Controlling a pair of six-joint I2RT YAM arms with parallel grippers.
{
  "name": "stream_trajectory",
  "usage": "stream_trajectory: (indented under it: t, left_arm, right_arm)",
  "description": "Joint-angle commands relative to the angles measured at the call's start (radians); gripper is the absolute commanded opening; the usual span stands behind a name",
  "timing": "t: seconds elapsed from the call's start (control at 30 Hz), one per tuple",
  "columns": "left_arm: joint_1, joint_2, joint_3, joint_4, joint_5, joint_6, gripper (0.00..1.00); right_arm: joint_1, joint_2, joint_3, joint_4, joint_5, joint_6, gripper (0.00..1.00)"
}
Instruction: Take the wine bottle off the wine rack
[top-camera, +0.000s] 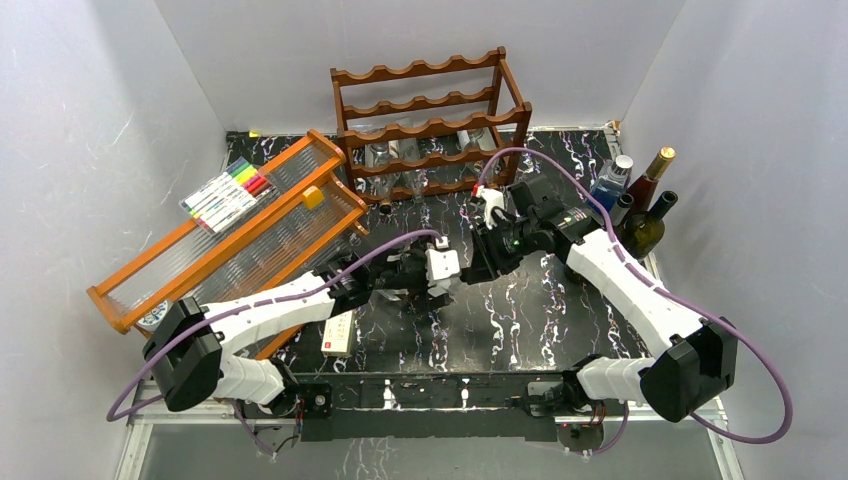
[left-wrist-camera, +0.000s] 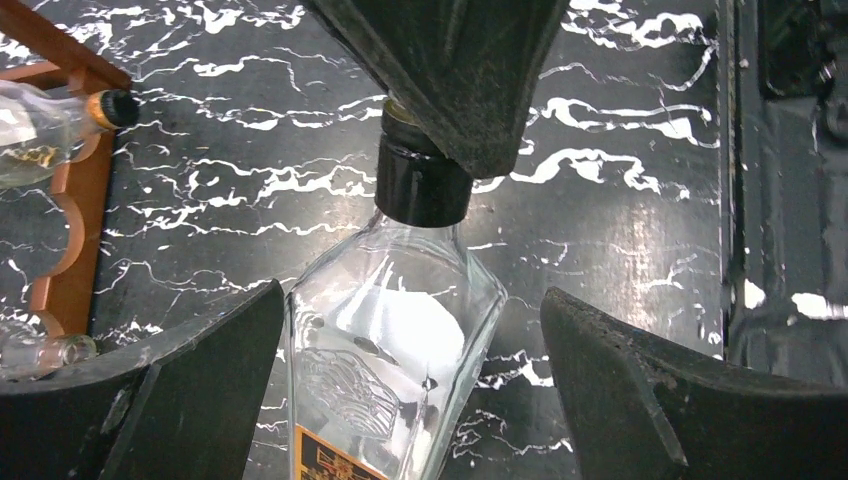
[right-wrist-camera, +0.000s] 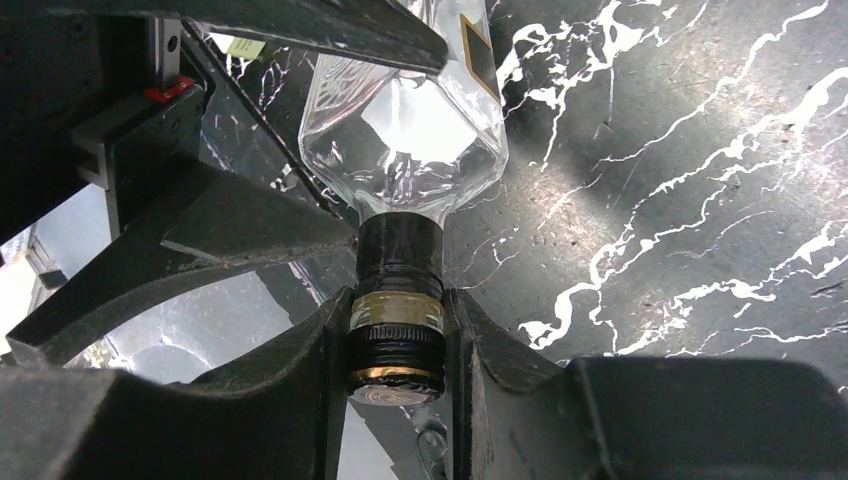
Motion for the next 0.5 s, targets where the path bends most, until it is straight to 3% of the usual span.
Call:
stream_trajectory:
  t: [0.0, 0.3, 0.33, 0.47]
  left_arm:
    - [-0.004, -0.007, 0.033, -0.098, 0.127, 0.095, 0.98]
    - [0.002, 0.049, 0.048, -0.203, 0.130, 0.191, 0.96]
    - [0.005, 0.049, 0.047, -0.204, 0.128, 0.195, 0.93]
    - [0.011, 0.072, 0.040, -0.181, 0.091, 0.196, 0.63]
  right_arm:
    - [0.027, -0.013, 0.046, 0.033, -0.082, -0.034, 0.00]
    - [0.053, -0.029, 0.031, 0.030, -0.033, -0.037, 0.00]
    - [0.054, -0.031, 0.031, 0.030, -0.030, -0.037, 0.00]
    - [0.054, -0.034, 0.034, 0.028, -0.015, -0.035, 0.00]
